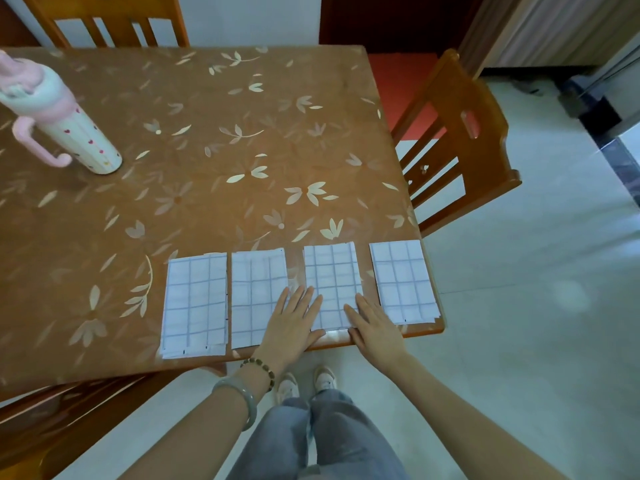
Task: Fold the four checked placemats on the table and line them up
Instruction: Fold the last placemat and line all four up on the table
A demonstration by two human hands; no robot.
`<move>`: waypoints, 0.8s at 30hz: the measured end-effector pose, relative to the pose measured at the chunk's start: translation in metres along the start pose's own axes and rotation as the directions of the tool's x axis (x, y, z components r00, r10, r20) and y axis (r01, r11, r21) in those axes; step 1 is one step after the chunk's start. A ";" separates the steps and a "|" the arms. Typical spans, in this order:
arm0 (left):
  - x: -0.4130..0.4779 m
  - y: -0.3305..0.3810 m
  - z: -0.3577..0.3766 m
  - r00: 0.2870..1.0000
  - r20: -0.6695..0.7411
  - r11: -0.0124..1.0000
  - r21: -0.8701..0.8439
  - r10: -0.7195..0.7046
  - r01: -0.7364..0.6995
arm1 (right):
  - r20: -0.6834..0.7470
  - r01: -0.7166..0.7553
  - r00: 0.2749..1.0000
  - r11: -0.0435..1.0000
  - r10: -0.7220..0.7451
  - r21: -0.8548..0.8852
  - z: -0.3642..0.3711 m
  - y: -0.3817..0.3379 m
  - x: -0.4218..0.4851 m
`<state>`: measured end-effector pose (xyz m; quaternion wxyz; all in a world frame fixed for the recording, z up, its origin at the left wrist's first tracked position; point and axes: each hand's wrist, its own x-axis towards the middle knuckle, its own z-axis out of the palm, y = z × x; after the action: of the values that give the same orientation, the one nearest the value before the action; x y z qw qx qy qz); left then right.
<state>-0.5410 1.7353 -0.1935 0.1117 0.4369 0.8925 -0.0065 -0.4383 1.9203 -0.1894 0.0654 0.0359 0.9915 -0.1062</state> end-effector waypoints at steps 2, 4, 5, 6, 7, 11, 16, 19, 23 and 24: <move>0.002 0.006 0.000 1.000 0.002 1.000 -0.016 0.007 -0.007 | -0.011 -0.002 1.000 1.000 0.002 -0.015 -0.001 0.004 -0.003; 0.004 0.010 0.002 1.000 -0.005 0.999 -0.035 0.009 -0.009 | -0.010 -0.018 1.000 0.999 0.018 -0.030 -0.002 0.005 -0.005; 0.005 0.011 0.002 1.000 -0.007 0.999 -0.045 0.007 -0.007 | -0.003 -0.031 1.000 0.999 0.031 -0.037 -0.003 0.005 -0.006; 0.005 0.011 0.003 1.000 -0.009 0.999 -0.052 0.008 -0.008 | 0.009 -0.046 0.999 0.998 0.046 -0.041 -0.003 0.005 -0.007; 0.005 0.011 0.003 1.000 -0.013 0.998 -0.057 0.013 -0.014 | 0.014 -0.056 0.998 0.998 0.057 -0.042 -0.003 0.005 -0.008; -0.010 -0.008 -0.001 1.000 -0.015 0.996 -0.091 0.015 -0.016 | 0.007 -0.029 1.000 0.999 0.029 0.024 -0.006 -0.008 -0.004; -0.061 -0.065 0.003 0.982 0.047 0.977 -0.106 -0.182 0.186 | 0.129 0.134 0.981 0.989 -0.142 0.066 -0.021 -0.054 0.028; -0.083 -0.083 0.003 0.957 0.121 0.955 -0.111 -0.263 0.276 | 0.259 0.221 0.942 0.975 -0.213 -0.002 -0.018 -0.077 0.044; -0.087 -0.086 0.002 0.959 0.111 0.959 -0.081 -0.260 0.270 | 0.333 0.274 0.914 0.958 -0.233 -0.080 -0.011 -0.089 0.052; -0.085 -0.085 0.003 0.961 0.101 0.961 -0.074 -0.257 0.265 | 0.335 0.279 0.913 0.956 -0.235 -0.091 -0.010 -0.089 0.053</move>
<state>-0.5567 1.6159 -0.1859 0.1689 0.3092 0.9359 -0.0021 -0.4990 1.8387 -0.1691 0.2132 -0.1172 0.9687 -0.0500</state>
